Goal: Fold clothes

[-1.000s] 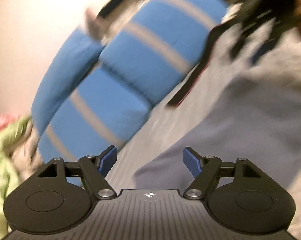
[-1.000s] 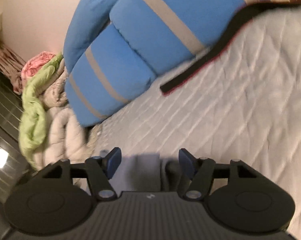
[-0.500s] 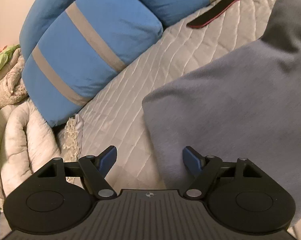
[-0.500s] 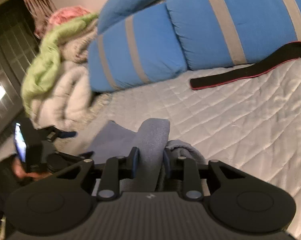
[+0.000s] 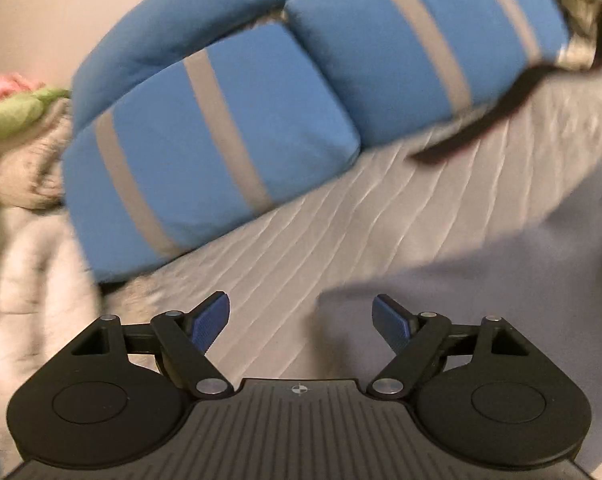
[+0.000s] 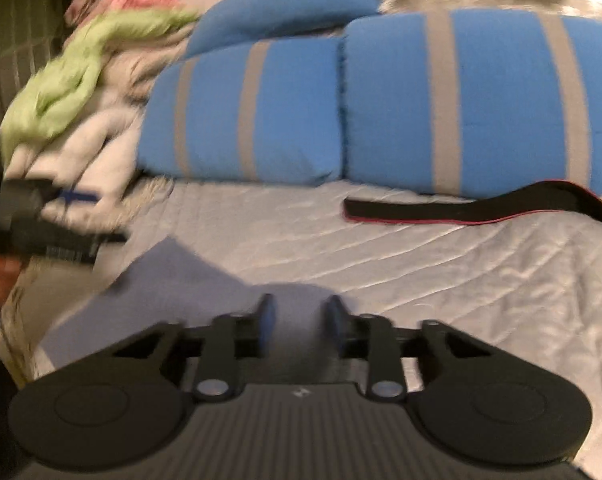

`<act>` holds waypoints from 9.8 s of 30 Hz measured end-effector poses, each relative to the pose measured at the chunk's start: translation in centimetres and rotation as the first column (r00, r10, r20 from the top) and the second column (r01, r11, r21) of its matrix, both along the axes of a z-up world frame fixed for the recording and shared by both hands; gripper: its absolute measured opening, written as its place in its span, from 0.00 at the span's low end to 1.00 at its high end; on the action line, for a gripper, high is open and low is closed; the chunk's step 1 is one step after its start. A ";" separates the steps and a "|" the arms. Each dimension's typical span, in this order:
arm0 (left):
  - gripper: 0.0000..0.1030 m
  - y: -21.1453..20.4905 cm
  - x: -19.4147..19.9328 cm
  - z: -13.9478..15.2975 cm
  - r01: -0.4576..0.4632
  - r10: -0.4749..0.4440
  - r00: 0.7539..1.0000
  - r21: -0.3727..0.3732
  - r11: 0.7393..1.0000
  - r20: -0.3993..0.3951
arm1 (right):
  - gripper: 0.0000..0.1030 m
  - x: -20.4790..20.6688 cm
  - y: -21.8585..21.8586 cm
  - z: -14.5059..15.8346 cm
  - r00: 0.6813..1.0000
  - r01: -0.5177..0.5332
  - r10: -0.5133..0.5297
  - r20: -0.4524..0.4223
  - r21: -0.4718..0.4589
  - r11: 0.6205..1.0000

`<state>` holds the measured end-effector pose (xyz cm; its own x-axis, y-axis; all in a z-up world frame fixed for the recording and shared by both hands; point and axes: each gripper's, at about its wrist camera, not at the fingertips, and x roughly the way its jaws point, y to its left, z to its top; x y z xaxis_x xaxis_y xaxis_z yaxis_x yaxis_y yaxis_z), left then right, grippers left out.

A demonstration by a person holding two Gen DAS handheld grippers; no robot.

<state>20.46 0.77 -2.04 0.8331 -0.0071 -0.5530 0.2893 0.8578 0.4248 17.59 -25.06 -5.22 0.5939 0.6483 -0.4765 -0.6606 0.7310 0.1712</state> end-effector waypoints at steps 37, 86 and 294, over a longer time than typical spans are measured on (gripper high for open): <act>0.45 4.8 -1.1 -3.8 0.020 -0.144 0.805 -0.218 0.976 -0.575 | 0.34 -8.4 -0.3 -1.0 0.983 0.020 -0.074 -0.168 -0.304 0.953; 0.12 12.3 5.5 -4.6 -0.364 -0.292 0.699 -0.677 0.640 -0.652 | 0.27 5.3 -5.7 -3.8 0.679 0.150 0.133 -0.722 0.313 0.938; 0.87 1.5 2.1 -7.5 -0.415 0.239 0.889 -0.465 0.782 -0.391 | 1.00 -0.7 4.8 -4.9 0.968 0.251 -0.238 0.081 -0.317 0.915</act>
<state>22.60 2.29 -9.59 0.6356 -0.1245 -0.7619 -0.0167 0.9845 -0.1748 16.86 -20.31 -10.12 0.7369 0.2960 -0.6077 -0.4555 0.8817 -0.1229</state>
